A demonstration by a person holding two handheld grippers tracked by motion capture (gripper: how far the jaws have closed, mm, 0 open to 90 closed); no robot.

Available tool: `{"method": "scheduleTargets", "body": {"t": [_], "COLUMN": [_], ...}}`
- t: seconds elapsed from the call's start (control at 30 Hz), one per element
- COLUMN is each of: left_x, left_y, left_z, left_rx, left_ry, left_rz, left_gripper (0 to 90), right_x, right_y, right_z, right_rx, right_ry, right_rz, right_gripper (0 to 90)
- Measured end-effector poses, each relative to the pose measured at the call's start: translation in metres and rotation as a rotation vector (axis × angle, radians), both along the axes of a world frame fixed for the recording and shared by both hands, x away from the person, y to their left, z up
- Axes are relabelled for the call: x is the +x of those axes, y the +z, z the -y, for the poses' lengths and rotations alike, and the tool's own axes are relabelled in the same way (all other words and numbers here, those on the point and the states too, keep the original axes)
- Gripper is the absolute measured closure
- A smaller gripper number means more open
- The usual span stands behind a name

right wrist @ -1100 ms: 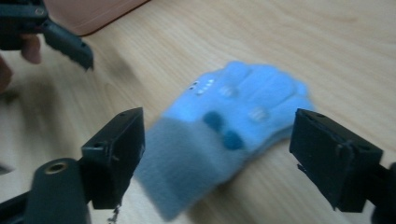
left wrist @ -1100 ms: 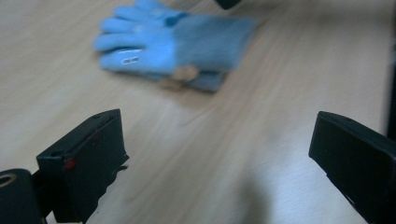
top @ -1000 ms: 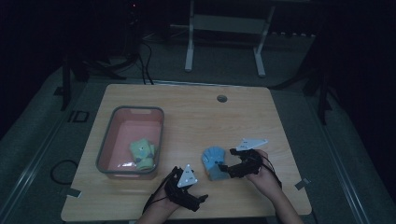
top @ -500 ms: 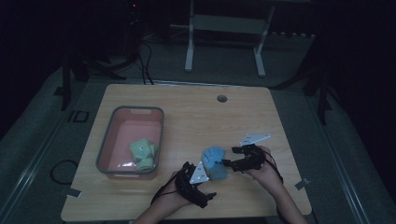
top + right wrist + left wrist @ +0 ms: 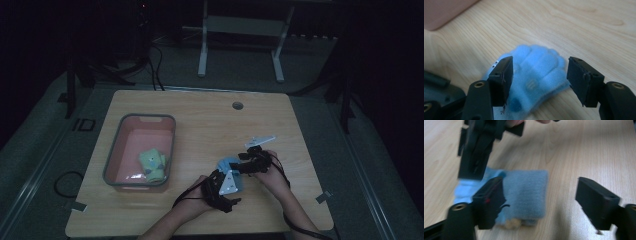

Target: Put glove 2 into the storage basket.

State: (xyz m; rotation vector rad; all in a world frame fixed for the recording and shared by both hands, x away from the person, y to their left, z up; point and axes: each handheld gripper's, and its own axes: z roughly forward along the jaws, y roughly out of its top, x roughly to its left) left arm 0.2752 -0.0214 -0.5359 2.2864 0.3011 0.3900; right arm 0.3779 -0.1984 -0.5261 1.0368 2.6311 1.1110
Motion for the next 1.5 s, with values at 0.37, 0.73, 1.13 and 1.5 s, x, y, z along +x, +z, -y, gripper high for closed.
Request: {"method": "scheduleTargets", "body": {"t": [0.37, 0.73, 1.13, 1.5], "left_x": [0.016, 0.018, 0.019, 0.019], "left_y": [-0.019, -0.022, -0.022, -0.019], "left_z": [0.001, 0.000, 0.000, 0.005], "left_rx": [0.057, 0.064, 0.063, 0.106], "left_ry": [0.030, 0.032, 0.041, 0.049], "left_rz": [-0.032, -0.022, -0.034, 0.006], "left_gripper": [35.1, 46.8, 45.3, 66.5], "right_x": [0.001, 0.002, 0.007, 0.006], "right_y": [-0.020, -0.023, -0.025, -0.023], "right_z": [-0.009, -0.011, -0.012, -0.013], "right_rx": [-0.077, -0.092, -0.094, -0.008], "right_ry": [0.018, 0.031, 0.020, 0.087], "right_rz": [0.014, 0.033, 0.034, -0.074], "right_gripper": [34.1, 30.6, 21.2, 70.9]}}
